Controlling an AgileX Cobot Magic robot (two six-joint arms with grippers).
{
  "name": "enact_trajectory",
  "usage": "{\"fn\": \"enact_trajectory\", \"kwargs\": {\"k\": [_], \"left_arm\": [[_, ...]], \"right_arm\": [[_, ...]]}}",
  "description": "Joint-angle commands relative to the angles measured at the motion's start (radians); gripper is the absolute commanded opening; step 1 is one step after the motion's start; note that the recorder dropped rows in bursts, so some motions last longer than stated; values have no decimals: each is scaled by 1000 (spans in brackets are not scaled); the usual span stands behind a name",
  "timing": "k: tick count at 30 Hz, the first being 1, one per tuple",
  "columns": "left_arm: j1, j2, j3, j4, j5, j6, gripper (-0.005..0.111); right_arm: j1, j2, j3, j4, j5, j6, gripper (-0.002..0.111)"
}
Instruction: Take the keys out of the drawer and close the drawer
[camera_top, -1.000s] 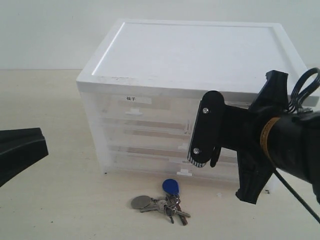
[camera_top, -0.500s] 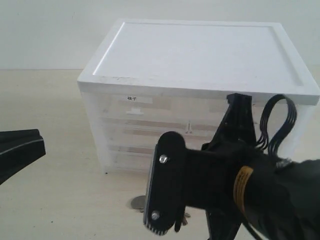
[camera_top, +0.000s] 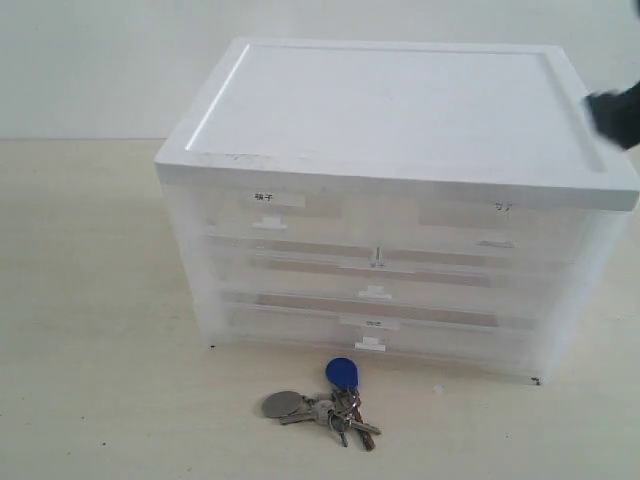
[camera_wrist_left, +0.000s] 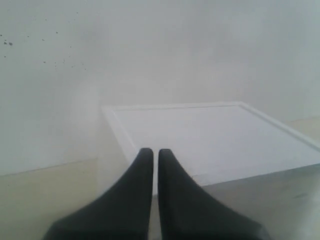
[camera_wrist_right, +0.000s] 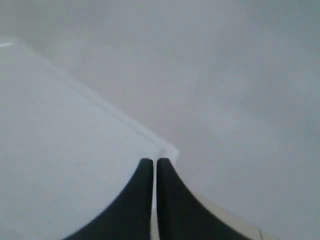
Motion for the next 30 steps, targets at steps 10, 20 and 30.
{"fn": "enact_trajectory", "kwargs": {"k": [10, 20, 30], "left_arm": [[92, 330, -134, 6, -4, -26, 5], [160, 435, -163, 39, -69, -19, 5], [259, 504, -163, 28, -150, -48, 5]], "right_arm": [[-635, 52, -33, 500, -328, -292, 0], [-843, 313, -141, 1104, -388, -759, 0], [-843, 387, -148, 1361, -460, -1026, 0]]}}
